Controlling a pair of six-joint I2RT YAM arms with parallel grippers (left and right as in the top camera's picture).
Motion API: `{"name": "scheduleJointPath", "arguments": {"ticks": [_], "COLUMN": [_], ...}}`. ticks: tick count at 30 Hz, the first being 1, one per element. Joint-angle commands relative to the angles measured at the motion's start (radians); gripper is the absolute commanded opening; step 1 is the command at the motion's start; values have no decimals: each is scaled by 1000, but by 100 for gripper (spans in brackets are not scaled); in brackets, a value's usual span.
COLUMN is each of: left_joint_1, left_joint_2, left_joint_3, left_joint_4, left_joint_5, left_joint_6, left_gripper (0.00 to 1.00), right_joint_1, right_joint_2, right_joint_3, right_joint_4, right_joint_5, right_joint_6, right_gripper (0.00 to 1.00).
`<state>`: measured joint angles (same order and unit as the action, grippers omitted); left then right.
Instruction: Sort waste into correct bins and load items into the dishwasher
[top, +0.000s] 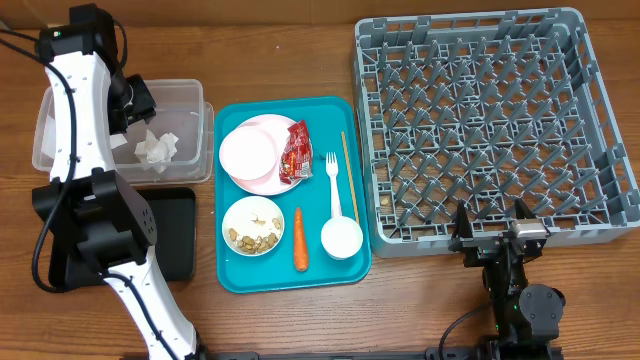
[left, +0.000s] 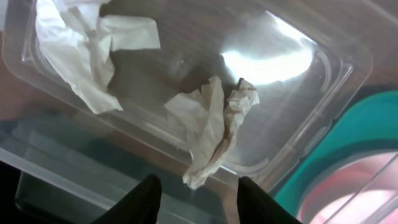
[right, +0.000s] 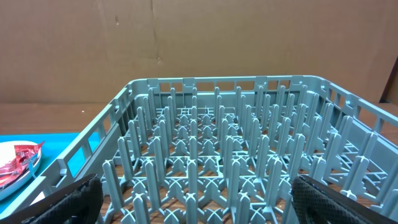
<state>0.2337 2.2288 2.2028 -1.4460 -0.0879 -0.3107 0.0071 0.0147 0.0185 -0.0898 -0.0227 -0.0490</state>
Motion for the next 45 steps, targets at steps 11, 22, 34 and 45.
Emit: {"name": "scheduleJointPath", "arguments": {"ticks": [11, 22, 34, 45], "left_joint_1": [-151, -434, -595, -605], "left_joint_2": [-136, -107, 55, 187], "left_joint_3": [221, 219, 216, 216], "left_joint_4": [-130, -146, -49, 52], "left_joint_5": [145, 218, 165, 155], "left_joint_6": [45, 46, 7, 7], "left_gripper": [31, 74, 89, 76], "right_joint_1": [-3, -3, -3, -3], "right_joint_2": [-11, -11, -11, -11], "right_joint_3": [-11, -11, -11, -11], "right_joint_4": [8, 8, 8, 8], "right_joint_5": [-2, -2, -2, -2], "right_joint_6": [-1, -1, -1, -1], "right_gripper": [100, 100, 100, 100]}}
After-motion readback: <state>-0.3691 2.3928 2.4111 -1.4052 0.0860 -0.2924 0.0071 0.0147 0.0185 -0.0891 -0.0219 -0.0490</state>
